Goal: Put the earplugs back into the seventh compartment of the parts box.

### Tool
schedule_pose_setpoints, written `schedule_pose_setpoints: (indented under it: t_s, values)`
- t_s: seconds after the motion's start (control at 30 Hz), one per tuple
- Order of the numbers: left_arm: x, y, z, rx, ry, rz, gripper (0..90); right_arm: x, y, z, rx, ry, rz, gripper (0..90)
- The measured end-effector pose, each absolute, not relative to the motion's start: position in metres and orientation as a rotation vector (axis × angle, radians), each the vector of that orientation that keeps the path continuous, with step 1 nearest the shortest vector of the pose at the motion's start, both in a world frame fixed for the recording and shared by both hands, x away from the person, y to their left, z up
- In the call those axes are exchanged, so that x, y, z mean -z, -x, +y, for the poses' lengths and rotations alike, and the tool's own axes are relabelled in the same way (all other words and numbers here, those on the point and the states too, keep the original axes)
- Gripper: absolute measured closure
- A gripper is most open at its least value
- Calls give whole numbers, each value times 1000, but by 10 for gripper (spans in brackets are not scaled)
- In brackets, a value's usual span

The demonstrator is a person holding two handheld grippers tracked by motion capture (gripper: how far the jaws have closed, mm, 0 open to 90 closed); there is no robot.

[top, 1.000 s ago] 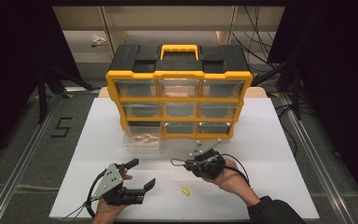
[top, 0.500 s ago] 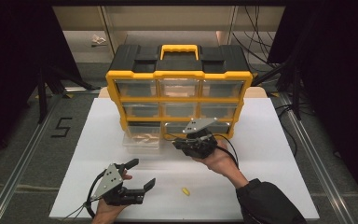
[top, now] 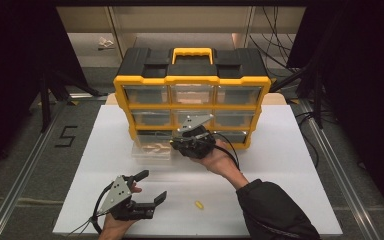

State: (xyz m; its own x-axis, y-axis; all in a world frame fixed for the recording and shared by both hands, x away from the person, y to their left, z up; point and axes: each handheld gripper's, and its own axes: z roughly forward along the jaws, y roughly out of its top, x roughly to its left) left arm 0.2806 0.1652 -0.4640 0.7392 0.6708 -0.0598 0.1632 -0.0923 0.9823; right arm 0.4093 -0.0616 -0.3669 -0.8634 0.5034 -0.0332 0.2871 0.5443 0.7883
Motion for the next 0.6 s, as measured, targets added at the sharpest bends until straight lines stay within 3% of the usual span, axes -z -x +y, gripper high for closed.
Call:
schedule_pose_setpoints:
  t_s: [0.6]
  values:
    - [464, -281, 166, -479, -1629, 686, 126, 377, -437, -30, -1166, -735, 2557, 807]
